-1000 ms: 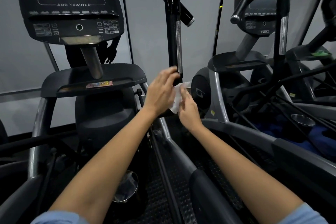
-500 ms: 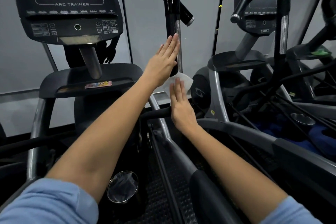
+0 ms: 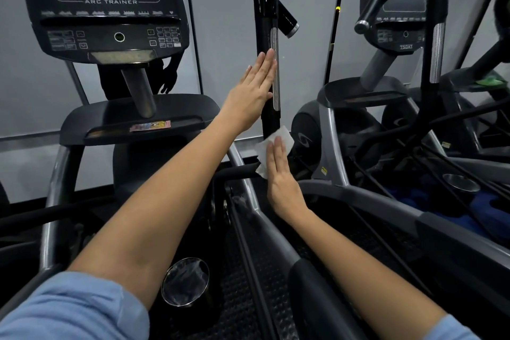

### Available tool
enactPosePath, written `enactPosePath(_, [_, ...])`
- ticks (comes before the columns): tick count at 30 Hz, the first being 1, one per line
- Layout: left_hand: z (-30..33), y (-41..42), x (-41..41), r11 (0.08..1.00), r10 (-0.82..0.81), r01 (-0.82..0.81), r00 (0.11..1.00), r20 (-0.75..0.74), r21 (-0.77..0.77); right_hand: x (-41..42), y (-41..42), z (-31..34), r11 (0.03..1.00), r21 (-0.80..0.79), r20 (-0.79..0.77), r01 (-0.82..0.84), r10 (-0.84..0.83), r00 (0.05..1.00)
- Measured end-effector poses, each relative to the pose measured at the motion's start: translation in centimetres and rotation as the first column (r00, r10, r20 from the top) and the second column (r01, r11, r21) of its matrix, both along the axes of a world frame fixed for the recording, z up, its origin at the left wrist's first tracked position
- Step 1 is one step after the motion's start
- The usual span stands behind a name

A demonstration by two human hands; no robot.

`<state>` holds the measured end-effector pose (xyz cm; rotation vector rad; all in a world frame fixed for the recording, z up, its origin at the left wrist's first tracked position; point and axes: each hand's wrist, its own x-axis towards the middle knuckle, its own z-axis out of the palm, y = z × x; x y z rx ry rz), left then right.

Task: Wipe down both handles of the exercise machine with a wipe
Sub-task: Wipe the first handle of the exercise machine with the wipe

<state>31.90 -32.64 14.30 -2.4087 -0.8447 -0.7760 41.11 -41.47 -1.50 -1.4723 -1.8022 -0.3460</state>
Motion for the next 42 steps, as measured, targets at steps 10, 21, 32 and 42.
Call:
enactPosePath(10, [-0.2, 0.1, 0.3, 0.999, -0.039, 0.040, 0.999, 0.018, -0.029, 0.3, 1.9, 5.4, 0.954, -0.179, -0.805, -0.240, -0.001, 0.593])
enactPosePath(21, [-0.3, 0.4, 0.1, 0.998, -0.048, 0.049, 0.999, 0.020, -0.036, 0.5, 4.0, 5.5, 0.954, -0.183, -0.906, -0.239, -0.069, 0.418])
enactPosePath(32, [-0.3, 0.9, 0.1, 0.994, -0.102, 0.104, 0.994, 0.044, -0.026, 0.5, 5.0, 12.8, 0.990, 0.060, -0.871, 0.129, -0.011, 0.491])
enactPosePath(42, [-9.7, -0.8, -1.2, 0.946, -0.136, 0.178, 0.976, 0.168, -0.271, 0.7, 2.9, 11.9, 0.988, -0.042, -0.441, -0.147, 0.114, 0.890])
